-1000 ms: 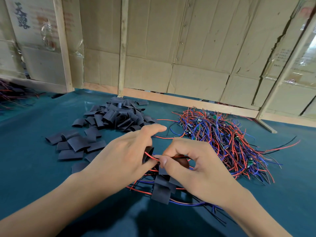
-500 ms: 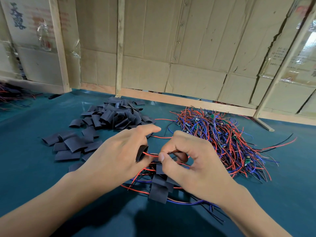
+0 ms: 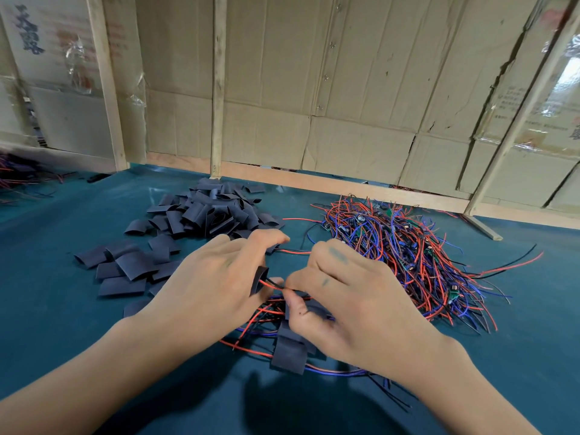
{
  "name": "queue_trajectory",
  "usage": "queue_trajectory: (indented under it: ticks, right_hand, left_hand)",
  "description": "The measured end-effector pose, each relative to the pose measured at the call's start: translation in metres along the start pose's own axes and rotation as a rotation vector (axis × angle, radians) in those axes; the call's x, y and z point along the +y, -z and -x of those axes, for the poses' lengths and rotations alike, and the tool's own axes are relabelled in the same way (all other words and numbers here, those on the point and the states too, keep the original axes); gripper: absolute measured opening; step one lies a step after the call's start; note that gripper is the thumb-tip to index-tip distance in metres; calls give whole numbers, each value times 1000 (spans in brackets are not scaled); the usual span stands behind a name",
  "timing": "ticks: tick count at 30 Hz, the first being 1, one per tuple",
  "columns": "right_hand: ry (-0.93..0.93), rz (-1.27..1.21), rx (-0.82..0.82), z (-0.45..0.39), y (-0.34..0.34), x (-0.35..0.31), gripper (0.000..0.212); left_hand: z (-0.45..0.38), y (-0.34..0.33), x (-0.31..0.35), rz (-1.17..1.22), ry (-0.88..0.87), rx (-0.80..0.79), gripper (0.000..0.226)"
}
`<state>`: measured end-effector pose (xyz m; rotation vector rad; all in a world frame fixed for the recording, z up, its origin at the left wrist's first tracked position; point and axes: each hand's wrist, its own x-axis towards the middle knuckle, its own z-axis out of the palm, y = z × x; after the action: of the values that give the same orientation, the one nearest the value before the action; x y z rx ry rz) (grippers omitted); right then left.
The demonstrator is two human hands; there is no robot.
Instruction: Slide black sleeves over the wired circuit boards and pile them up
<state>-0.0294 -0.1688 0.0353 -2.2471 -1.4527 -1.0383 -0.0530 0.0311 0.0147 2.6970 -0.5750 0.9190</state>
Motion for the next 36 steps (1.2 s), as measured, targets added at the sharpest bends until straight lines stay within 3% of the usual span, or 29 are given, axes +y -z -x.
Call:
queue_trajectory:
  ticks: [4,8,14,22,25,28,31,36]
  right_hand:
    - [-23,-31,-127,1,-3,-6,24]
    - [-248,-253,-182,0,-8,-11,29]
    - [-256,-250,-223,-1,-1,-13,39]
    - [-316,-315,-231,1,-6,-5,42]
    - [-287,-280,-187,1,-5,2,39]
    - [-298,-224,-63,4,-4,11,42]
    - [-266,-219,-26,9,-7,15,42]
    - [-242,-239,19,11,-11,17,44]
  left_hand:
    - [-1,2,5,-99,-105,-53,48]
    - [0,-1,7,-91,-116,-66,60]
    - [4,-8,7,194,-78,-75,95]
    - [3,-14,-5,422,-164,58,94]
    - [5,-12,-9,555,-89,123,94]
    - [5,-4,-15,826,89,59,76]
    - [1,1,-19,928,269,-11,29]
    - [-3,-6,-16,1094,364,-14,18]
